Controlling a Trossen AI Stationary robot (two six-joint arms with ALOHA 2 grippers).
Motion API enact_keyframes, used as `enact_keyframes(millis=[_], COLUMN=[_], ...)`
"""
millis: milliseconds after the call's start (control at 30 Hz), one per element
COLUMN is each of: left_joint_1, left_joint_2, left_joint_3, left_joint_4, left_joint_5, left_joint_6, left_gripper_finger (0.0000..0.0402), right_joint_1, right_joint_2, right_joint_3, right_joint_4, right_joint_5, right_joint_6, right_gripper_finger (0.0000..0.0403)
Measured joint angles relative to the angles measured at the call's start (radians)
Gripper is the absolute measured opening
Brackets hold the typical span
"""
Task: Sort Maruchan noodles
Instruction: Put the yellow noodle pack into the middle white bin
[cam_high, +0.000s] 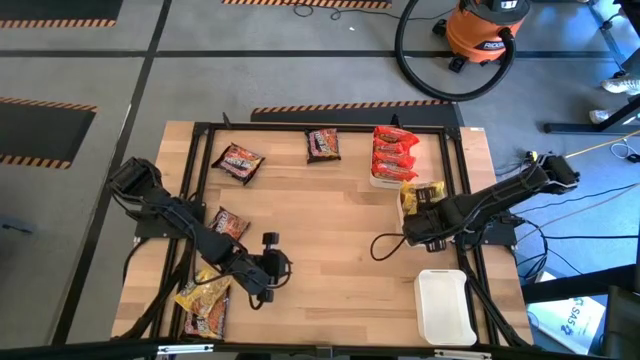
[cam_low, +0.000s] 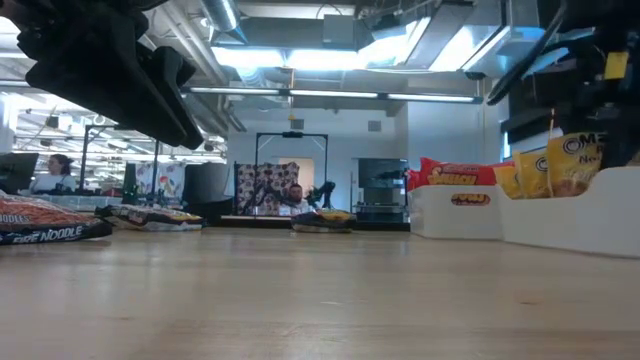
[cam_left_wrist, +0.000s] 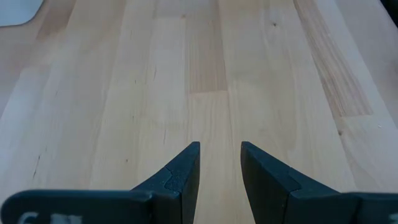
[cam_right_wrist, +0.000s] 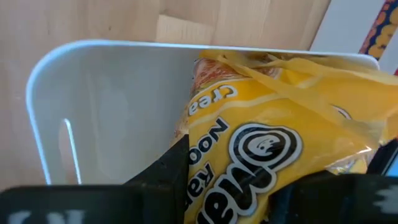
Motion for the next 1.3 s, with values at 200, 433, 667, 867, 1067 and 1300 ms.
enact_keyframes(millis=[200, 433, 667, 867, 1067, 1300], left_joint_1=[0.000, 0.000, 0.000, 0.000, 0.000, 0.000], left_joint_2=[0.000, 0.000, 0.000, 0.000, 0.000, 0.000], left_joint_3=[0.000, 0.000, 0.000, 0.000, 0.000, 0.000], left_joint_4=[0.000, 0.001, 0.001, 0.001, 0.001, 0.001], left_joint_5=[0.005, 0.009, 0.032, 0.042, 0.042, 0.055], left_joint_6=[0.005, 0.005, 0.005, 0.005, 0.008, 0.008], left_gripper_finger=[0.0109, 0.0109, 0.0109, 0.0109, 0.0109, 0.0109], right_joint_1=[-0.009, -0.011, -0.071, -0.094, -0.092, -0.092], right_joint_2=[0.026, 0.079, 0.136, 0.139, 0.139, 0.139], right_joint_3=[-0.005, -0.005, -0.005, -0.005, -0.004, 0.021], right_joint_4=[0.044, 0.066, 0.081, 0.095, 0.063, -0.003], right_joint_5=[0.040, 0.058, 0.052, 0.050, 0.081, 0.085], right_joint_6=[-0.013, -0.012, -0.005, 0.029, 0.067, 0.066], right_gripper_finger=[0.0124, 0.0124, 0.0124, 0.0148, 0.0231, 0.0281])
